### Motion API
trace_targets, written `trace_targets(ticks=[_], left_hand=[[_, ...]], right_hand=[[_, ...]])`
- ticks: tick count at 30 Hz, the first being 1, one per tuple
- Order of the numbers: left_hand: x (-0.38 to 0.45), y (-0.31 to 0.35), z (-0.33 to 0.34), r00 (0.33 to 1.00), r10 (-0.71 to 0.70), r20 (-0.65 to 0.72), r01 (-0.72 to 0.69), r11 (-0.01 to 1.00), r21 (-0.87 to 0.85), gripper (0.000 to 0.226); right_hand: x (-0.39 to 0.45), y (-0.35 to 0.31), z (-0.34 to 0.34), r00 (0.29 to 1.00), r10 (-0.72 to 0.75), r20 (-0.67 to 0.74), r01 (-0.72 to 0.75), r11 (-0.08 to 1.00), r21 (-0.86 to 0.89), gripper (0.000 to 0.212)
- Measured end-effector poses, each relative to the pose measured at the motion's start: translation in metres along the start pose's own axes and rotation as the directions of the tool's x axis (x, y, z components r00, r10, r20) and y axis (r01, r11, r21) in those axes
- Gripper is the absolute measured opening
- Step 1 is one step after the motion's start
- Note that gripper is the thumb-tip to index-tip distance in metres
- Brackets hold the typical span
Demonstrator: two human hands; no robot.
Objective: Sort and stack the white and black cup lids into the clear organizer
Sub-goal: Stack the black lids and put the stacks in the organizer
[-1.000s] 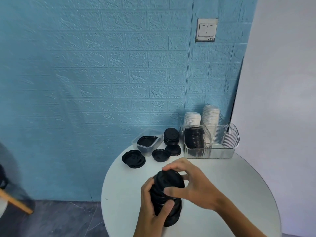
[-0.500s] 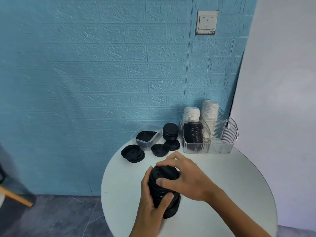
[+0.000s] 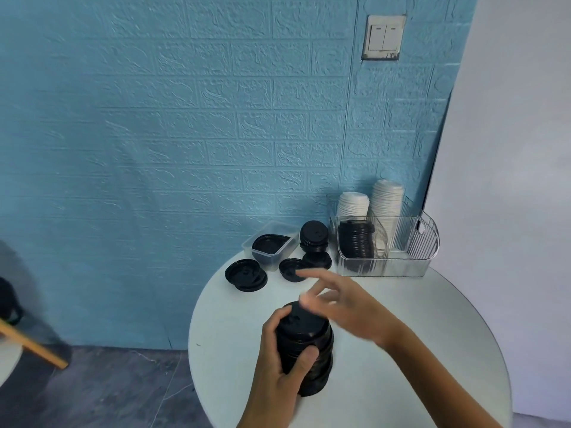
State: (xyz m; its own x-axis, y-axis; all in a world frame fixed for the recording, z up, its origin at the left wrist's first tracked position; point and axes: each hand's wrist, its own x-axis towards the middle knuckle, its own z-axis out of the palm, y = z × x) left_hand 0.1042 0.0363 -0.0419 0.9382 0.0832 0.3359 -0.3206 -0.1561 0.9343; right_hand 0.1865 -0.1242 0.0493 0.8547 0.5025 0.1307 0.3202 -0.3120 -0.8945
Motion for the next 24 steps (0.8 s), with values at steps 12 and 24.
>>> trace_targets(ticks=[12,24], left_hand=[[0.001,0.002,-0.002,1.000,-0.025,0.012,0.025,1.000,-0.006,0.064],[0.001,-0.001,-0.002,1.000,-0.015,0.010,0.015,0.999,-0.044,0.074]], right_hand=[[0.136,0.101,0.020,0.982,0.182,-0.050,-0.173,0.756,-0.632,0.082],[0.099,0.082,0.012,0.946,-0.045,-0.321,-0.091,0.913,-0.398,0.030]])
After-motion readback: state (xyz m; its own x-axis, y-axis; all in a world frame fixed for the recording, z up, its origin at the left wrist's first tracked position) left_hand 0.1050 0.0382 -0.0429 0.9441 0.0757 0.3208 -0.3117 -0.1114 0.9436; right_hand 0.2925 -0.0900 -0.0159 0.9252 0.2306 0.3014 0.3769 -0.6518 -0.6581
